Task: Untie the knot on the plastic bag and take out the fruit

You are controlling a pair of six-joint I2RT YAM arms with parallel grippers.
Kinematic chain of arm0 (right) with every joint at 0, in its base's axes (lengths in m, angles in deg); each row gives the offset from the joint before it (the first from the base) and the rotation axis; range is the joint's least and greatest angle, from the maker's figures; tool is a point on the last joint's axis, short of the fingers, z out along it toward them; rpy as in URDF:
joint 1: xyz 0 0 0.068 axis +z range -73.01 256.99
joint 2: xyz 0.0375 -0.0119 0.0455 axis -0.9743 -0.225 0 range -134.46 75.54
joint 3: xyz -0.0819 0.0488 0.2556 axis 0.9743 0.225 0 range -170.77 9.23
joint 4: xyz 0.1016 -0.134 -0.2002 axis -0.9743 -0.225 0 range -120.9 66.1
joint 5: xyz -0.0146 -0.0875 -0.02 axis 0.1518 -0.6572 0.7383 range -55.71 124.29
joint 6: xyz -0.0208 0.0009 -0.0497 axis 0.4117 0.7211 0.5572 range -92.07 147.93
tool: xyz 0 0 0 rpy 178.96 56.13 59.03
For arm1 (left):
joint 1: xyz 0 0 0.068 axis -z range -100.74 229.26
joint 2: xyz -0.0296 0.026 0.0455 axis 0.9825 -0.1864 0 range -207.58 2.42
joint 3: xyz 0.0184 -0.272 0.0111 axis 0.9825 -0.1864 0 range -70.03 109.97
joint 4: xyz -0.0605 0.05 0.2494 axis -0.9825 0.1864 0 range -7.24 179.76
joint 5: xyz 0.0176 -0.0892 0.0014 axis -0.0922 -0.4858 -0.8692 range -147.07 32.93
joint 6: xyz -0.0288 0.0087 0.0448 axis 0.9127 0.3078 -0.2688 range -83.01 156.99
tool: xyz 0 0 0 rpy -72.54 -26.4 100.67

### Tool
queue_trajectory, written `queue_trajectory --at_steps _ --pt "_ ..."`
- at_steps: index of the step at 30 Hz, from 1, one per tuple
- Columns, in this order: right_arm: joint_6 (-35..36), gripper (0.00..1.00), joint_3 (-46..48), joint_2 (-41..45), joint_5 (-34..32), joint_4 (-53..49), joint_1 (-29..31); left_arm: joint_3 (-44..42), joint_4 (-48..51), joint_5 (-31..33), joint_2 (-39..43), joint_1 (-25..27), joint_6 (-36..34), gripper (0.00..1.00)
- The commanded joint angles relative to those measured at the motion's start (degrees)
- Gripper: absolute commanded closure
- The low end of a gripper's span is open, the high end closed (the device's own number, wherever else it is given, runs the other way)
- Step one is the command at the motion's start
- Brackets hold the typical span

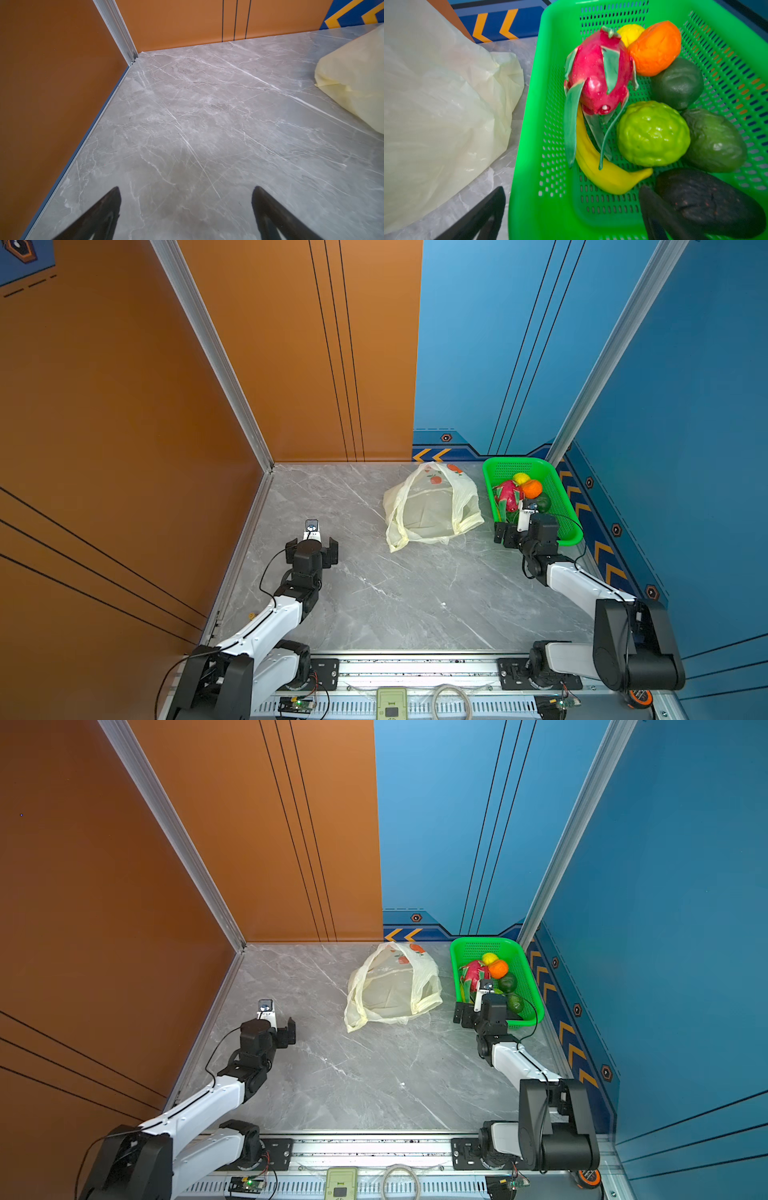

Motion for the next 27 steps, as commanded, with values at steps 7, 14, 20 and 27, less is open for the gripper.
queue_trajectory --at_steps 7,14,20,27 --pt "1.3 0.00 5.0 -7.0 1.8 18.8 -1.4 -1.3 -20.0 -1.2 -10.9 -2.7 -3.2 0.01" --pt "1.6 0.00 7.6 -8.7 1.4 25.0 -1.3 -1.8 -28.7 -5.9 -16.6 -6.6 -1.0 0.02" --pt "1.7 0.00 10.4 -10.6 -2.0 31.4 -0.2 -2.5 -37.4 -5.7 -23.7 -6.5 -1.0 0.01" --pt "3.1 0.00 12.0 -10.5 -10.9 34.3 3.3 -2.8 -40.4 -5.2 -26.3 -6.5 -1.0 0.02"
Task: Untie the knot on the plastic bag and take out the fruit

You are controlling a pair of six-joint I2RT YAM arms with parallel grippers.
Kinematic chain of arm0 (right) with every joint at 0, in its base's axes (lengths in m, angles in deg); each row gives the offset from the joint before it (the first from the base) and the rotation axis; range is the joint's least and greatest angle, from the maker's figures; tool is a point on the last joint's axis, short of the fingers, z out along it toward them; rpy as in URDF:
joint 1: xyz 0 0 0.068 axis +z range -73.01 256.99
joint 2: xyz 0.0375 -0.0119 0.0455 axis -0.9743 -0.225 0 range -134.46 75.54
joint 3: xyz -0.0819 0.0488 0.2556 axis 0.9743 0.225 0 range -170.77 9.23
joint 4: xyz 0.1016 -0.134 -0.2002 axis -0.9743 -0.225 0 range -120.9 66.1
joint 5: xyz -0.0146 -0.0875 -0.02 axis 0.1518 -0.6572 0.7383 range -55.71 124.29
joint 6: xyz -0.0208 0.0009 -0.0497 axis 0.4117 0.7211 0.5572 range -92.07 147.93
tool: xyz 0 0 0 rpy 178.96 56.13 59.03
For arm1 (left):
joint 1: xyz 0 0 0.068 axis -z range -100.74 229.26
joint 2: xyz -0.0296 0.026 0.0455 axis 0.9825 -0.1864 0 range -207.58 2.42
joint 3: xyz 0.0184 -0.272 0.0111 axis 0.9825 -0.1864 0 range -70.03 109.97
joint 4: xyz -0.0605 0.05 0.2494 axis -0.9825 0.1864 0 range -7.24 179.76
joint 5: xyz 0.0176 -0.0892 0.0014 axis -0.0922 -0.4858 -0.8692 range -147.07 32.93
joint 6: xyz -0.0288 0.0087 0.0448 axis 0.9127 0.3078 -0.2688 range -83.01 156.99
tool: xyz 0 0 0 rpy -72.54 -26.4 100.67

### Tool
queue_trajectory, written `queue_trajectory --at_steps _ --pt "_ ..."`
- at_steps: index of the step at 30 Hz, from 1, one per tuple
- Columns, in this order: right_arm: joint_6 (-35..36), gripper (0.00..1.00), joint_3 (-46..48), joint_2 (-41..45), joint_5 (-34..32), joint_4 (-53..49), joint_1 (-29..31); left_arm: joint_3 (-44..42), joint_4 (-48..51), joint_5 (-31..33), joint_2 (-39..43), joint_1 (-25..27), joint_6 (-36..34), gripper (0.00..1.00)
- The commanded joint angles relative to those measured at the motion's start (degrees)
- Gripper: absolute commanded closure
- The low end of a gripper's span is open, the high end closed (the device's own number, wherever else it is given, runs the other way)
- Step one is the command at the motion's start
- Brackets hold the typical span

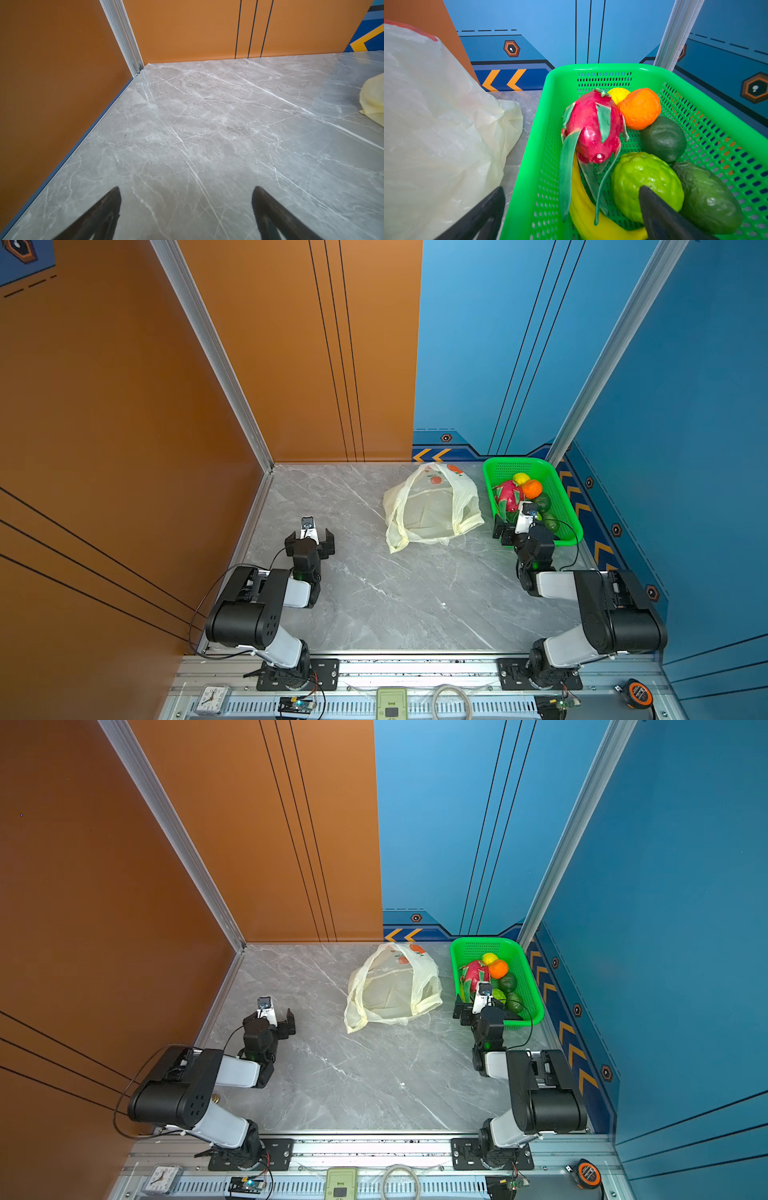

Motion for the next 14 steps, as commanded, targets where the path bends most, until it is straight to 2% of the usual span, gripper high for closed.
queue_trajectory --at_steps 1,8,14 --pt "-0.5 0.00 2.6 -1.4 -7.3 -1.1 2.0 -0.6 -3.6 -0.6 -0.3 -0.1 0.7 0.02" --pt "-0.6 0.00 2.4 -1.6 -10.0 -1.1 2.6 -0.5 -3.5 -0.8 -0.5 -0.4 0.9 0.02" --pt "-0.9 0.00 2.0 -1.5 -9.6 -2.0 2.3 0.0 -2.7 -0.9 -0.5 -0.5 1.0 0.02"
